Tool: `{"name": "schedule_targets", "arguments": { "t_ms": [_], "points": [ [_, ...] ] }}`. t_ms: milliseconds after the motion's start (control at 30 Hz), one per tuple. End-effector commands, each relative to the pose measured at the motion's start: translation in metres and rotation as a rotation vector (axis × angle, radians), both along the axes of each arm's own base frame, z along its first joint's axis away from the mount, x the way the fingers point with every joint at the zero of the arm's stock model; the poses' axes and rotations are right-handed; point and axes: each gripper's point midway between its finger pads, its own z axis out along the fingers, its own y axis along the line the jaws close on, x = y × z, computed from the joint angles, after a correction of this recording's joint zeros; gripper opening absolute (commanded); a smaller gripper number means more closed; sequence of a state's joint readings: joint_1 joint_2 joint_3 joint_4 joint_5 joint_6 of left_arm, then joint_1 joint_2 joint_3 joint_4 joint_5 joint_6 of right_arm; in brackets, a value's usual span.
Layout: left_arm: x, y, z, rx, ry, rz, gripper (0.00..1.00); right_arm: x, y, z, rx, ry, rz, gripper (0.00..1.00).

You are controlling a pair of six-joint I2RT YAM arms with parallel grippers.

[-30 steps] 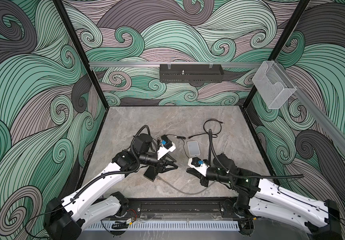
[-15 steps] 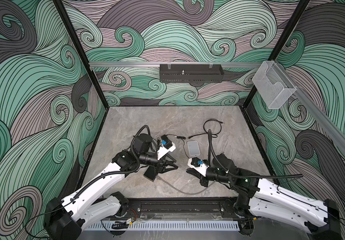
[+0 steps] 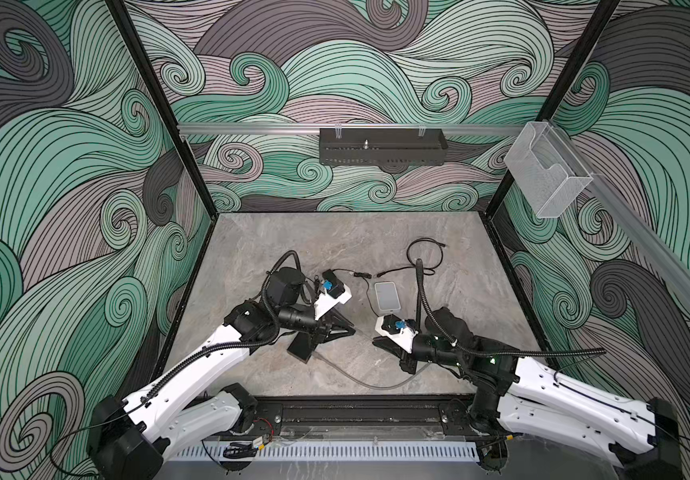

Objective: Insert the plug into the switch port

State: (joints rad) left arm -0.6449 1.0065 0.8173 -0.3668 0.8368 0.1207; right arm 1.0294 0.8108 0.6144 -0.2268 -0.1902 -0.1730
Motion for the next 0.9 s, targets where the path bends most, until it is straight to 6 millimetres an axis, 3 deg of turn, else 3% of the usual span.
{"name": "schedule_targets", "arguments": {
  "t_ms": [0,167,300,367,600,867],
  "points": [
    [-0.003,-0.002,0.014,-0.019,-0.018,-0.022,0.18,-0.001,0.001,0.004,0.023,-0.003,-0.005,0.07],
    [-0.004,-0.002,0.015,-0.02,-0.02,-0.027,0.13,-0.005,0.003,0.01,0.042,0.007,0.019,0.13],
    [-0.004,-0.002,0.015,-0.019,-0.018,-0.028,0.13,-0.015,0.011,0.02,0.076,0.037,0.081,0.31],
    [-0.004,-0.002,0.014,-0.02,-0.015,-0.031,0.13,-0.024,0.017,0.024,0.089,0.073,0.135,0.35],
    [-0.011,-0.003,0.017,-0.033,-0.021,-0.064,0.13,-0.022,0.033,0.039,0.148,0.195,0.145,0.33],
    [-0.029,-0.006,0.018,-0.039,-0.044,-0.137,0.13,-0.016,0.028,0.052,0.195,0.241,0.148,0.25]
  ]
}}
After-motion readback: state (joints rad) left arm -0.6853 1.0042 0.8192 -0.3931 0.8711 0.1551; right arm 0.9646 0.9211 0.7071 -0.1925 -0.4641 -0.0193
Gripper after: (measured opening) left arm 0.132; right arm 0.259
